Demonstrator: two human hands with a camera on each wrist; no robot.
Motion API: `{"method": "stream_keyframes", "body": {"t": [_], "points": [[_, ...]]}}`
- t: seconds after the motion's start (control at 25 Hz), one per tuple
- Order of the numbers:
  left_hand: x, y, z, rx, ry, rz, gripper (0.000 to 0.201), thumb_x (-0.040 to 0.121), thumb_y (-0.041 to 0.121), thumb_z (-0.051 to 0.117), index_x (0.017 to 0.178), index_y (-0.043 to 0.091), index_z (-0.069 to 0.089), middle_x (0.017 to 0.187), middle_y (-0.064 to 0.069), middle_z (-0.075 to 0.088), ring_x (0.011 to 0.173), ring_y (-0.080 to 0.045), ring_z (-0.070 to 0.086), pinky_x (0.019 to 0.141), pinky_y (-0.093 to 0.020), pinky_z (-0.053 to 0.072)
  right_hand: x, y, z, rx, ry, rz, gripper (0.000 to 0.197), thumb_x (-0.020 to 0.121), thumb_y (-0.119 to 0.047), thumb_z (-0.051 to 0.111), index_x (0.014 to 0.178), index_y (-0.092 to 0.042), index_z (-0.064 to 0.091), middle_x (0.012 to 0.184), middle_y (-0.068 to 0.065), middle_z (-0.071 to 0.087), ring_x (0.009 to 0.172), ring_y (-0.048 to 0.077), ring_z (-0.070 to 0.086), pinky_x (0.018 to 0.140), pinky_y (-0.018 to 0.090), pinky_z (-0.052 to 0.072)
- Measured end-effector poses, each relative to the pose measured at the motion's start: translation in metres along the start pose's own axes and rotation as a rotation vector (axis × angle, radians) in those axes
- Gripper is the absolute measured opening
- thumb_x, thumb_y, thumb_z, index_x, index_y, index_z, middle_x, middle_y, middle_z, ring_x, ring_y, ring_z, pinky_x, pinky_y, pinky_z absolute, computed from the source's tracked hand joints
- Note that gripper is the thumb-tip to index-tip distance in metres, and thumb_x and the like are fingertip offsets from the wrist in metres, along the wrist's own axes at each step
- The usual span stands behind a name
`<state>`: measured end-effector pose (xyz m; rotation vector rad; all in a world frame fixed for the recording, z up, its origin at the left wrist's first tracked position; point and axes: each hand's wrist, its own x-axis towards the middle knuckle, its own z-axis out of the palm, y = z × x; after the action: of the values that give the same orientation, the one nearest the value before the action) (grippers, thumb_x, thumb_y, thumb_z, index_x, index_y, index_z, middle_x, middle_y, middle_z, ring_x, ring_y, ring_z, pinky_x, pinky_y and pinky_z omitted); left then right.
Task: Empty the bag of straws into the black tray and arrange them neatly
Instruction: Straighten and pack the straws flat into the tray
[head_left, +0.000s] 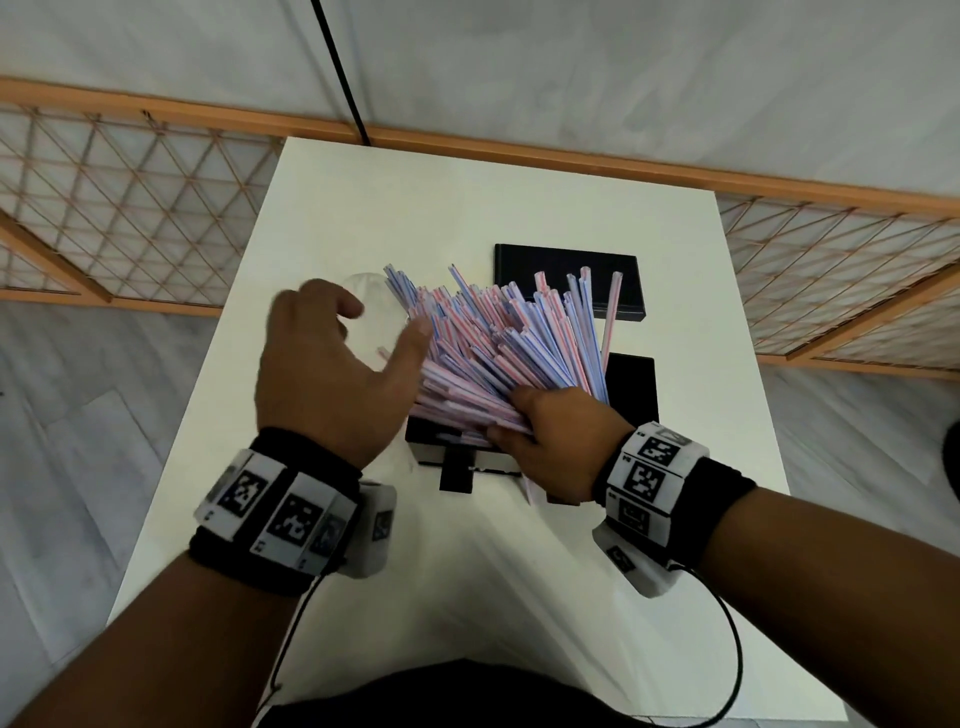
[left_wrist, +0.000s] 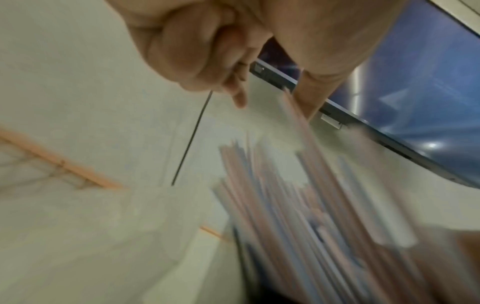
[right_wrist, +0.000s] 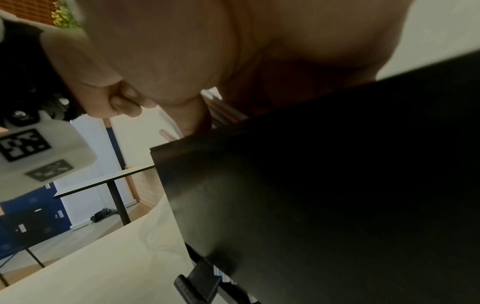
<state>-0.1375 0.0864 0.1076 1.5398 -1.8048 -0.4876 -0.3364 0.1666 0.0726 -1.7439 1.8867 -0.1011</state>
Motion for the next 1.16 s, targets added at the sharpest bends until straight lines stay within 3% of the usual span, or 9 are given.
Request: {"method": "stream_keyframes", "body": {"t": [0.12,0.24,0.4,0.64,0.8,0.92,1.0,1.08,1.16], "points": [[0.003,-0.012,0.008,0.014,-0.215,-0.160,0.073,0.084,0.069,0.059,0.118,0.005,0.051,0.112,-0.015,0.059,0.097,-0.031,0.056,0.081,-0.033,0.042,0.000,0.000,0.004,-0.056,-0.043,-0.006,0.046,0.081,-0.078,0.032,0.086,-0.032,0.040,0.072,-0.007,0.050,0.074,0.025,0.057,0.068,0.031,0.049],[-0.007,-0.010,0.020,0.028,-0.460,-0.320,0.062,0.090,0.072,0.045,0.095,0.011,0.056,0.087,-0.004,0.065,0.086,-0.027,0.060,0.072,-0.032,0.039,0.006,-0.005,0.009,-0.095,-0.067,-0.020,0.056,0.076,-0.084,0.027,0.091,-0.032,0.043,0.079,-0.006,0.054,0.083,0.024,0.062,0.074,0.034,0.053],[-0.019,0.001,0.030,0.020,-0.356,-0.222,0.048,0.097,0.057,0.050,0.067,0.019,0.048,0.068,0.008,0.053,0.069,-0.019,0.050,0.065,-0.029,0.030,0.008,-0.010,0.008,-0.003,-0.030,-0.095,0.046,0.085,-0.073,0.041,0.095,-0.030,0.051,0.079,-0.008,0.057,0.079,0.019,0.061,0.070,0.030,0.050],[-0.017,0.008,0.040,0.091,-0.407,-0.110,0.049,0.103,0.044,0.045,0.075,0.009,0.065,0.068,0.001,0.059,0.072,-0.027,0.060,0.067,-0.030,0.032,0.012,-0.012,0.014,0.075,-0.081,-0.066,0.044,0.080,-0.074,0.050,0.091,-0.031,0.053,0.074,-0.011,0.055,0.080,0.019,0.061,0.077,0.030,0.051],[-0.012,0.007,0.035,-0.066,-0.308,-0.221,0.048,0.101,0.044,0.052,0.074,0.006,0.066,0.064,0.000,0.064,0.073,-0.027,0.064,0.067,-0.032,0.040,0.012,-0.011,0.006,0.148,0.100,-0.104,0.044,0.079,-0.066,0.064,0.098,-0.027,0.056,0.085,-0.009,0.058,0.087,0.017,0.063,0.073,0.023,0.044],[-0.017,-0.002,0.034,-0.048,-0.249,-0.102,0.042,0.094,0.049,0.061,0.102,0.008,0.055,0.098,-0.005,0.061,0.088,-0.026,0.058,0.073,-0.031,0.039,0.009,-0.006,0.004,0.086,0.038,-0.055,0.049,0.076,-0.075,0.056,0.097,-0.030,0.050,0.087,-0.008,0.060,0.084,0.016,0.061,0.073,0.025,0.047],[-0.018,-0.008,0.039,-0.095,-0.223,-0.104,0.068,0.090,0.054,0.060,0.130,0.001,0.046,0.129,-0.016,0.051,0.115,-0.031,0.052,0.093,-0.037,0.043,0.008,-0.003,0.006,0.052,0.001,-0.059,0.054,0.076,-0.077,0.053,0.100,-0.029,0.053,0.087,-0.008,0.059,0.082,0.015,0.060,0.072,0.026,0.047],[-0.016,-0.003,0.042,-0.315,-0.281,-0.326,0.083,0.094,0.058,0.051,0.151,0.003,0.028,0.153,-0.015,0.037,0.138,-0.029,0.041,0.115,-0.043,0.036,0.004,-0.002,0.004,0.041,0.030,-0.103,0.053,0.077,-0.072,0.059,0.102,-0.025,0.057,0.088,-0.009,0.058,0.081,0.013,0.057,0.072,0.025,0.046],[-0.015,0.001,0.047,-0.551,-0.377,-0.597,0.077,0.100,0.060,0.040,0.158,0.014,0.018,0.161,-0.007,0.032,0.144,-0.025,0.038,0.120,-0.043,0.030,-0.003,0.000,-0.002,0.020,0.085,-0.153,0.048,0.077,-0.066,0.066,0.097,-0.024,0.053,0.088,-0.010,0.052,0.081,0.012,0.050,0.073,0.026,0.043]]}}
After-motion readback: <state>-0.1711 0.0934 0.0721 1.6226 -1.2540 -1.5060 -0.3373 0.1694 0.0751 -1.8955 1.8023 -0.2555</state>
